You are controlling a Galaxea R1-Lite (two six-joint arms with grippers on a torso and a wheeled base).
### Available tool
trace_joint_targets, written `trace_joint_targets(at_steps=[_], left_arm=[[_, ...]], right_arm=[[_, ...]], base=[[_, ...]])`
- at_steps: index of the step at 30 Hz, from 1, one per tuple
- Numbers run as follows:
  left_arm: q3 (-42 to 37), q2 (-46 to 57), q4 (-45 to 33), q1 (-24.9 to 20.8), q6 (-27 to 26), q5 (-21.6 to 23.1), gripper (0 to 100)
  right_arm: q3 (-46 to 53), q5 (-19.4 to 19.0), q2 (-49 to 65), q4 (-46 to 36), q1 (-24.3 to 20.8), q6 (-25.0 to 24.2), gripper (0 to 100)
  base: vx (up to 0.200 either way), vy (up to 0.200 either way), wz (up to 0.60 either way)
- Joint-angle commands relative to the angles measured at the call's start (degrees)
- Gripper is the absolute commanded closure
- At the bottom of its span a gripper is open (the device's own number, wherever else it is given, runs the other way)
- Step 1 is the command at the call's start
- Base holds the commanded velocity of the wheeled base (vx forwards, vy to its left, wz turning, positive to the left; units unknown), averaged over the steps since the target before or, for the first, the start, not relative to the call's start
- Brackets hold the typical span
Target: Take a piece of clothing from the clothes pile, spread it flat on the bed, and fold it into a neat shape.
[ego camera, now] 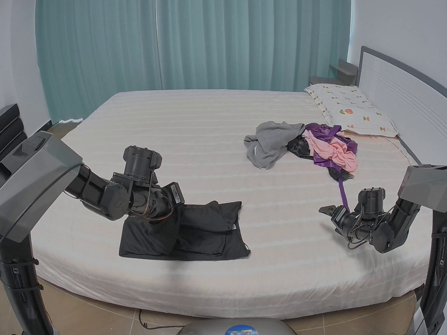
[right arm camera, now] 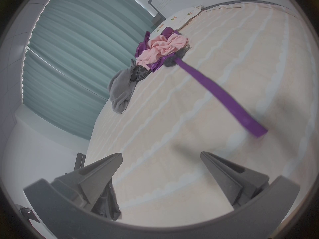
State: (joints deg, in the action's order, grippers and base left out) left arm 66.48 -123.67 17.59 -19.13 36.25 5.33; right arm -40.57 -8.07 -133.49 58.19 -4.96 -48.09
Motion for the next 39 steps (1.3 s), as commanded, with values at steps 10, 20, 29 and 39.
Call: trace_joint_targets(at_steps=[10, 20, 29, 39], left_arm=[[8.32, -6.84, -4.14, -4.34, 3.47, -5.15, 100], [9.29, -7.64, -4.23, -5.83, 4.35, -5.24, 0], [5.60, -3.68, -4.14, -6.62, 5.67, -7.61, 0], [-7.41, 0.71, 1.48, -2.85, 6.37, -5.85, 0]], right_arm=[[0.05, -0.02, -0.02, 0.00, -0.40, 0.02, 0], [0.05, 0.07, -0.19, 0.09, -0.40, 0.02, 0], [0.14, 0.07, -0.11, 0.09, -0.40, 0.02, 0], [0.67, 0.07, 0.16, 0.09, -0.49, 0.02, 0]], base=[[0.000, -0.020, 0.00], [0.000, 0.000, 0.00], [0.000, 0.000, 0.00], [0.000, 0.000, 0.00]])
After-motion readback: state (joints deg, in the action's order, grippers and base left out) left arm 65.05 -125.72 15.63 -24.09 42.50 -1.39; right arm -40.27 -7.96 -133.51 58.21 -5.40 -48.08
